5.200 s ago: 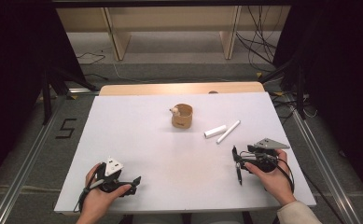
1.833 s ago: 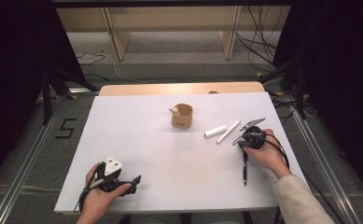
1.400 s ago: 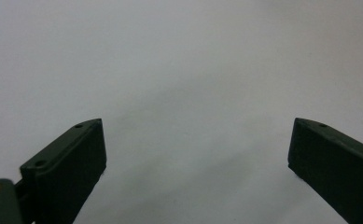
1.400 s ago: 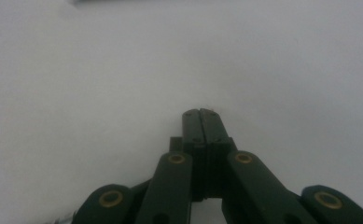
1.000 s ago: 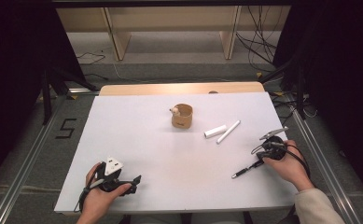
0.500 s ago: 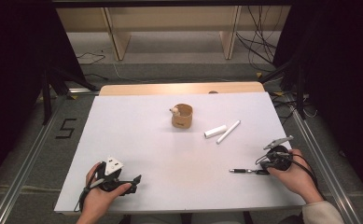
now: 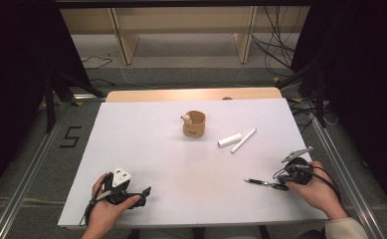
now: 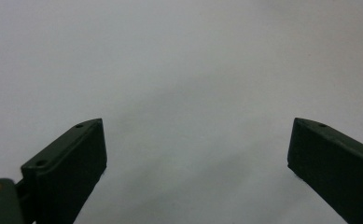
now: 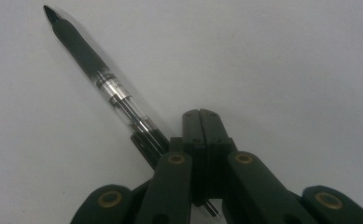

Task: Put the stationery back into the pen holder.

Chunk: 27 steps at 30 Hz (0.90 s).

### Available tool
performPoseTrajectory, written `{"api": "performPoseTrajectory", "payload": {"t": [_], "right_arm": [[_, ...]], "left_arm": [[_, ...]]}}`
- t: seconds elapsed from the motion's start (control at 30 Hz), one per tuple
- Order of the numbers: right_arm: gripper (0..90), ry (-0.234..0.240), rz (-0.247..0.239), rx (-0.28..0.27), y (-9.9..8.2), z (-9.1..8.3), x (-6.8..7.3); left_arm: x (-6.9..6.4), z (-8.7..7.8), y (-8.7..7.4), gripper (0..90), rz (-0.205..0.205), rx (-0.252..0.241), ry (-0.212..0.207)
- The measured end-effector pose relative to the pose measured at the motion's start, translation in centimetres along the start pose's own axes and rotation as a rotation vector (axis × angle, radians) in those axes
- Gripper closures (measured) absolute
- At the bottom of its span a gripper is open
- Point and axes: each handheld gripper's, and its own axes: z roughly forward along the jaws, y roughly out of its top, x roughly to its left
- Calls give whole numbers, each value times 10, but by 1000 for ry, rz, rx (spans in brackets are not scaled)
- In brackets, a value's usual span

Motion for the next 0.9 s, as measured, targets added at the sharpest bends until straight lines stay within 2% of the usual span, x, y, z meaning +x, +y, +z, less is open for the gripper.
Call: {"api": "performPoseTrajectory", "payload": {"t": [0.27,0.3,0.37,0.4,0.43,0.47,0.5,0.53,0.57,0.6,0.63,0.67,0.77,0.87,0.9], "right_arm": [[856,-11,-2,-20,1,-1,-1],[824,-11,-34,-37,3,-3,-1],[796,-13,-65,-50,6,-5,0],[796,-13,-65,-50,6,-5,0],[757,1,-130,-61,9,-6,3],[757,1,-130,-61,9,-6,3],[722,29,-207,-66,12,-6,8],[722,29,-207,-66,12,-6,8],[693,42,-254,-69,15,-6,13],[693,42,-254,-69,15,-6,13],[675,72,-301,-62,18,-5,18],[675,72,-301,-62,18,-5,18],[653,101,-340,-39,21,-3,24],[630,130,-388,24,26,0,29],[630,130,-388,24,26,0,29]], "left_arm": [[-1,1,0,44,1,0,-2],[-1,1,0,45,1,0,-2],[-1,1,0,45,2,1,-3],[-1,1,0,45,8,5,-4],[-1,1,0,46,9,4,-5],[-1,1,0,46,10,4,-5],[-1,1,0,46,9,4,-6],[-1,2,0,46,9,5,-6],[-1,2,0,46,9,6,-6],[-1,2,0,46,9,6,-6],[-1,2,0,47,9,6,-7],[-1,2,0,47,9,6,-7],[-1,2,0,47,10,5,-6],[-1,2,0,47,9,5,-6],[-1,2,0,47,9,6,-6]]}}
